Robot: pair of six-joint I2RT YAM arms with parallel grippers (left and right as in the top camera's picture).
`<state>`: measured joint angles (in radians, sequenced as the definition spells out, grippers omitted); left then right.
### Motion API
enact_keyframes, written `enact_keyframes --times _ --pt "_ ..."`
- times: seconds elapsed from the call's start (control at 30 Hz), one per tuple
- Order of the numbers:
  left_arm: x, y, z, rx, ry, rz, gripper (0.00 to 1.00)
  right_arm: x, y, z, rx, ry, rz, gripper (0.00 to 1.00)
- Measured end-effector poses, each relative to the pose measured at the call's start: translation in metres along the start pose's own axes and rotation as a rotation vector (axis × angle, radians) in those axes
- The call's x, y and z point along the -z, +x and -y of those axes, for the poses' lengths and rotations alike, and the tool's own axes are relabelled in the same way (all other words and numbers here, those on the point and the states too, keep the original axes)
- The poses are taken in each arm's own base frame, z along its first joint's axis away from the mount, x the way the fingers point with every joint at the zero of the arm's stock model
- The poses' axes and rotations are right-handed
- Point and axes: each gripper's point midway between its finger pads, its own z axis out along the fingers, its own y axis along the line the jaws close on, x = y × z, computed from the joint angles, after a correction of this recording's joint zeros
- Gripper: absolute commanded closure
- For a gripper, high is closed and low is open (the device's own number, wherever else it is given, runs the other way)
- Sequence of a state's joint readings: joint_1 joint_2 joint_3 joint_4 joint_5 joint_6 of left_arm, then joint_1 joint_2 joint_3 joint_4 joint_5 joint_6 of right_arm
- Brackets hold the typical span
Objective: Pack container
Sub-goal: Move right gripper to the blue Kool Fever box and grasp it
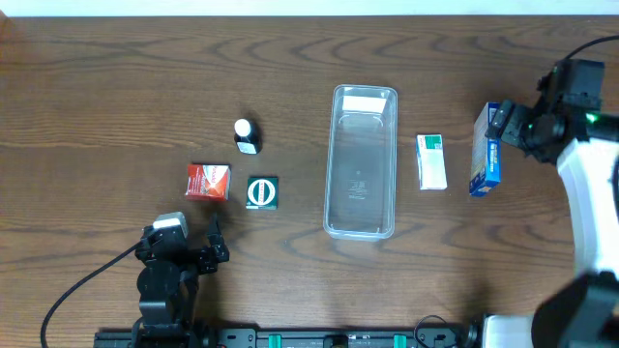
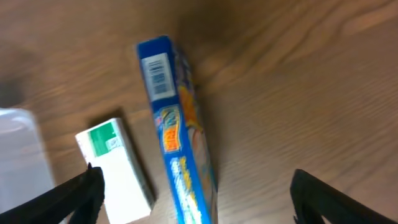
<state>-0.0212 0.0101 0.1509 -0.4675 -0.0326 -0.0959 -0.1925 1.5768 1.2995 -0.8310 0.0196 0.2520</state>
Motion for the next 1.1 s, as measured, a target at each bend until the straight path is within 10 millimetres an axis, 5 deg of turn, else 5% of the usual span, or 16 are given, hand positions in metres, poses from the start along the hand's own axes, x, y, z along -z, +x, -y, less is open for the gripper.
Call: enact_keyframes --times 0.3,0.63,0.93,1.1 --pt "0.000 0.000 0.000 0.000 0.000 0.000 0.02 -0.047 0.007 -0.005 0.037 -0.015 -0.079 0.34" --pt "0.000 0.000 0.000 0.000 0.000 0.000 0.02 -0.057 0.021 -0.009 0.052 -0.024 -0.142 0.53" --pt "0.000 0.000 0.000 0.000 0.000 0.000 0.02 -0.060 0.025 -0.012 0.055 -0.028 -0.151 0.53" --pt "0.000 0.000 0.000 0.000 0.000 0.000 0.02 -0.067 0.030 -0.011 0.055 -0.029 -0.154 0.70"
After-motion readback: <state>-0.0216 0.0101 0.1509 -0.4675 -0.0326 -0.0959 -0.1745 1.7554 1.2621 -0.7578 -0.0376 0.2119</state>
